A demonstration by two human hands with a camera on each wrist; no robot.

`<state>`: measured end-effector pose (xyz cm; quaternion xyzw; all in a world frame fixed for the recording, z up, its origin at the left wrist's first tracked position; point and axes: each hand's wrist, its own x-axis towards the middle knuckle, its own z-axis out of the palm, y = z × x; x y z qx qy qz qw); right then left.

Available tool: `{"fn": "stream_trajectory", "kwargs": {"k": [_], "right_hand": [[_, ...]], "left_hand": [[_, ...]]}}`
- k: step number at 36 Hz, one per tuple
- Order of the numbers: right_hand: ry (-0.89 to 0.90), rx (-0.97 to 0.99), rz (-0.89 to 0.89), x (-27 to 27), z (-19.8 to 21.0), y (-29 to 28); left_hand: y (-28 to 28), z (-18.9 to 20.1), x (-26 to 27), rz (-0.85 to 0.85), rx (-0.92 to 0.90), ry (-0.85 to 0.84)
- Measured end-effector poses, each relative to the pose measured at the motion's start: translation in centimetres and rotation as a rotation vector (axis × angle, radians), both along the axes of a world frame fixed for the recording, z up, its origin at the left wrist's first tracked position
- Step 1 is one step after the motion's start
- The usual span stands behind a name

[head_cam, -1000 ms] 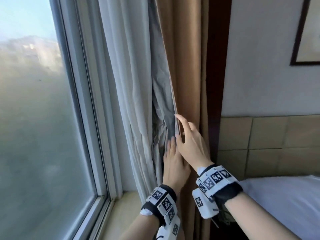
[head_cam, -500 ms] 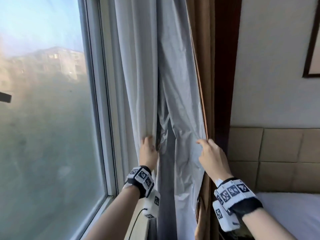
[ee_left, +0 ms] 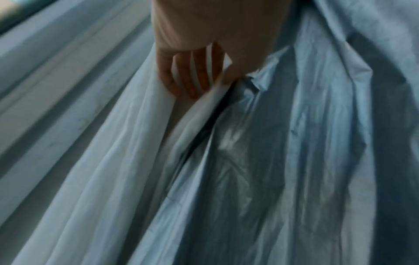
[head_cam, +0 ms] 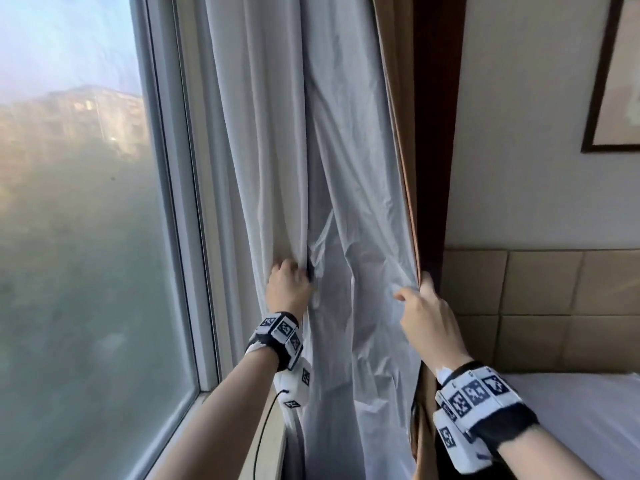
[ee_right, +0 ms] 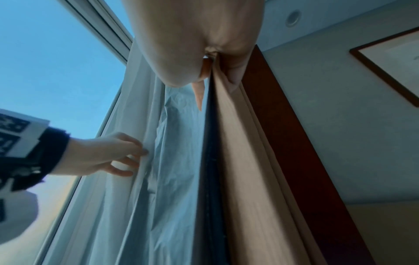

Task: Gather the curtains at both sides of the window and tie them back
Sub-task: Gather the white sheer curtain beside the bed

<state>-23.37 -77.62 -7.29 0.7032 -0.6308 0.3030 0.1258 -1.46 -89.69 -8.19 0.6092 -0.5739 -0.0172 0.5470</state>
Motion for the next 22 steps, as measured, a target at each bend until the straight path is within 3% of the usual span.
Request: {"fn": "stream_trajectory", "kwargs": {"k": [6, 9, 13, 17, 22], "right_hand": [[-0.038, -0.039, -0.040, -0.8, 0.0, 0.3], [-0.030, -0.023, -0.082, -1.3, 0.0, 0.2], [-0.037, -0.010, -0.078, -1.8, -0.3, 0.1], [-0.190, -0.038, -0.002, -1.7, -0.1, 1.1], [-0.372, -0.059, 0.153, -0.8, 0.3, 3.4]], "left_hand": [[2.0, -0.1, 2.4, 0.023, -0.069, 0.074], [4.8, -1.0, 3.2, 0.077, -0.111, 0.224], [9.7, -3.3, 2.5, 0.014, -0.205, 0.359], [14.8, -4.7, -0.1, -0.138, -0.291, 0.252], [17.5, -6.3, -5.5, -0.379, -0.112, -0.005]]}}
